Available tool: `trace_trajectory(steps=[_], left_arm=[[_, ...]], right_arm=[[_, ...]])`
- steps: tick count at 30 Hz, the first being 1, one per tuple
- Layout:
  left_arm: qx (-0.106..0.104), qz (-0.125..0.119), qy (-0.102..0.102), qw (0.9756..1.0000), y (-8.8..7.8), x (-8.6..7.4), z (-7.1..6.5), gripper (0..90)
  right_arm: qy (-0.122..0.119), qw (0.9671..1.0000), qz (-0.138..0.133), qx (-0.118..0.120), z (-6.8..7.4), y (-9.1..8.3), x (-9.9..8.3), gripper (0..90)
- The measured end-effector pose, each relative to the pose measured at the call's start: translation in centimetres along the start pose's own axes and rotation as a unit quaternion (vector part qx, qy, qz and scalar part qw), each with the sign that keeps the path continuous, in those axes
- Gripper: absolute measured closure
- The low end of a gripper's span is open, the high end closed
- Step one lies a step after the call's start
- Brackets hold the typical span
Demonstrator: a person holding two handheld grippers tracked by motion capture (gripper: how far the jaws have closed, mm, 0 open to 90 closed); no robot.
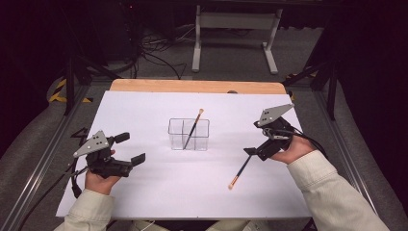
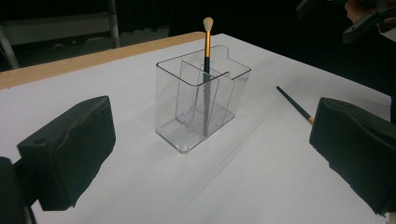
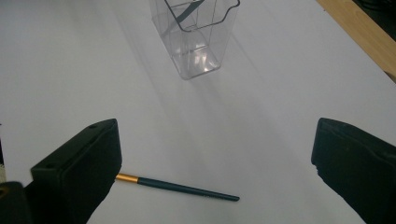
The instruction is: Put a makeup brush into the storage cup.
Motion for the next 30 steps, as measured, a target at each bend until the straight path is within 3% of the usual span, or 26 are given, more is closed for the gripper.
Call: trace_trajectory(steps=[8, 19, 30], left_arm=[[-0.004, 0.005, 0.004, 1.0, 0.5, 0.1, -0.1, 1.0], [-0.005, 0.007, -0.002, 1.0, 0.6, 0.1, 0.0, 1.1], [-0.005, 0.008, -0.005, 0.9999, 0.6, 0.1, 0.1, 1.2]], right_arm=[[-0.016, 0.9985, 0.049, 0.018, 0.0, 1.7, -0.4, 4.6], [-0.036, 0.9957, 0.081, 0.029, 0.4, 2.8, -0.5, 5.1], [-0.066, 0.9893, 0.121, 0.049, 1.1, 4.4, -0.9, 8.5]])
Point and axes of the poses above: each handheld gripper's, and its own axes: y roughly forward along the jaws, x roughly out of its top, z roughly to its left, the point moved 5 cm from there along y, roughly forward along the jaws, and after that the axes turned 10 degrees about -y, right-handed, at the moved point
